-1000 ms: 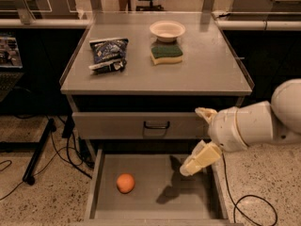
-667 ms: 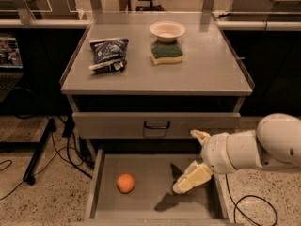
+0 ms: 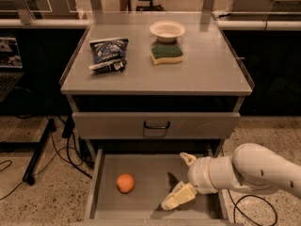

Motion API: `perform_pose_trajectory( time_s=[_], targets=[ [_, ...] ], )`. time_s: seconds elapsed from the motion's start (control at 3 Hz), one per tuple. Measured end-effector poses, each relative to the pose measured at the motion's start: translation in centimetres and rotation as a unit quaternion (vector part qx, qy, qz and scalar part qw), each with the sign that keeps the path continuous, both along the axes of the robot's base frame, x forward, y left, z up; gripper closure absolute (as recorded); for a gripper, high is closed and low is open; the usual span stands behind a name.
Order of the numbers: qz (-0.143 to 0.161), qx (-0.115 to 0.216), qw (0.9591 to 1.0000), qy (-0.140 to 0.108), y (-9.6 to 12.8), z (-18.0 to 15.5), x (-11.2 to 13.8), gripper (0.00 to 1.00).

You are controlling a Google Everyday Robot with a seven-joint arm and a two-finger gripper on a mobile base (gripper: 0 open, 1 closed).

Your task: Pick orange from middle drawer and place on counter

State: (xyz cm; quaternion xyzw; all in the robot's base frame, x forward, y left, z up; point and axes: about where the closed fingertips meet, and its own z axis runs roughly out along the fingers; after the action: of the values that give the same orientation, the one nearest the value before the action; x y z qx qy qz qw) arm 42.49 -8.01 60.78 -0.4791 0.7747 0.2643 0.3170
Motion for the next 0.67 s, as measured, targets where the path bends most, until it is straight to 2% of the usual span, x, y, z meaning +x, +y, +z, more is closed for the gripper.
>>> perform_pose_trajectory(
  time_s=[0.33, 0.67],
  targets=[
    [-0.011, -0.020, 0.9997, 0.002, 3.26, -4.22, 3.33, 0.00],
    [-0.011, -0.020, 0.9997, 0.002, 3.26, -4.22, 3.32, 0.00]
  ],
)
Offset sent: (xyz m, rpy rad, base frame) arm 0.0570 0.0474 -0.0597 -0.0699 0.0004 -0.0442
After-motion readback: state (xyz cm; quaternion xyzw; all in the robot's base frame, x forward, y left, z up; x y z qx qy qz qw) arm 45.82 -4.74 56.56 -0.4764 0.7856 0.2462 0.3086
